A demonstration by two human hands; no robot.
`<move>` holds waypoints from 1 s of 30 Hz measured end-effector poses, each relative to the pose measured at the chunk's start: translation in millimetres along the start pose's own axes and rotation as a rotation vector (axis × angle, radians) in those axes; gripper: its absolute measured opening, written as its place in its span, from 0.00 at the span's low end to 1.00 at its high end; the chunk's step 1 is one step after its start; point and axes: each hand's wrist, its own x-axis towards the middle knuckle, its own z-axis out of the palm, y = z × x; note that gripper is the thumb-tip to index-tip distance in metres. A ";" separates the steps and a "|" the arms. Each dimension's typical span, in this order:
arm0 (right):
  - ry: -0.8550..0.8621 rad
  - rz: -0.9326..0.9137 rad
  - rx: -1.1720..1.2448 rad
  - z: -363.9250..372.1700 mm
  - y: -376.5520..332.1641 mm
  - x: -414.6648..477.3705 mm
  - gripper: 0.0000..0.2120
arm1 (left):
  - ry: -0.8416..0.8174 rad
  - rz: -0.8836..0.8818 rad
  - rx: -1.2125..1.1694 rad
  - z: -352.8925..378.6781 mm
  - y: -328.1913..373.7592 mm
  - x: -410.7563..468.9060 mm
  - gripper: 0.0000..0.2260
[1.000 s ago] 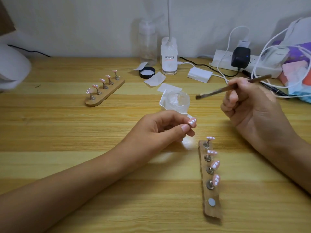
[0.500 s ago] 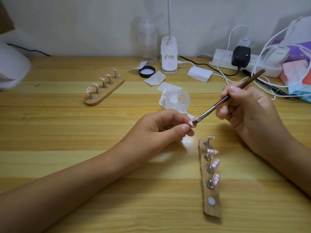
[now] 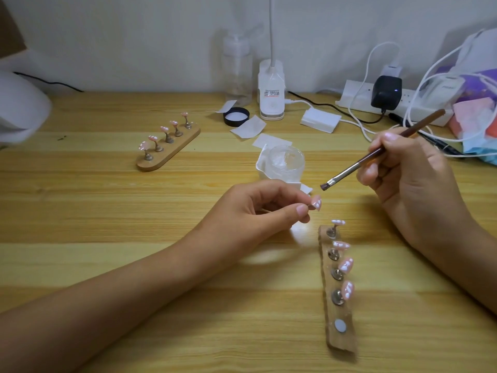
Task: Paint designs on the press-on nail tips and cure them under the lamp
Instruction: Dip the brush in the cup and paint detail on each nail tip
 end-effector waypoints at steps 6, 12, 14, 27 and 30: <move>-0.123 0.028 -0.030 0.9 -0.6 -3.4 0.13 | 0.012 -0.010 0.007 0.4 0.7 -0.3 0.06; -0.021 0.048 -0.106 -0.1 2.6 -2.4 0.06 | 0.007 -0.004 0.033 -0.3 0.9 0.0 0.08; 0.013 0.036 -0.091 -0.1 2.8 -1.2 0.06 | -0.001 -0.009 0.044 0.0 0.4 -0.2 0.06; -0.038 0.052 -0.121 1.2 2.3 -2.9 0.09 | 0.011 -0.012 0.016 -0.4 -0.4 0.4 0.06; 0.036 0.053 -0.083 0.9 2.7 0.0 0.08 | 0.028 -0.011 0.001 -1.2 0.4 0.1 0.03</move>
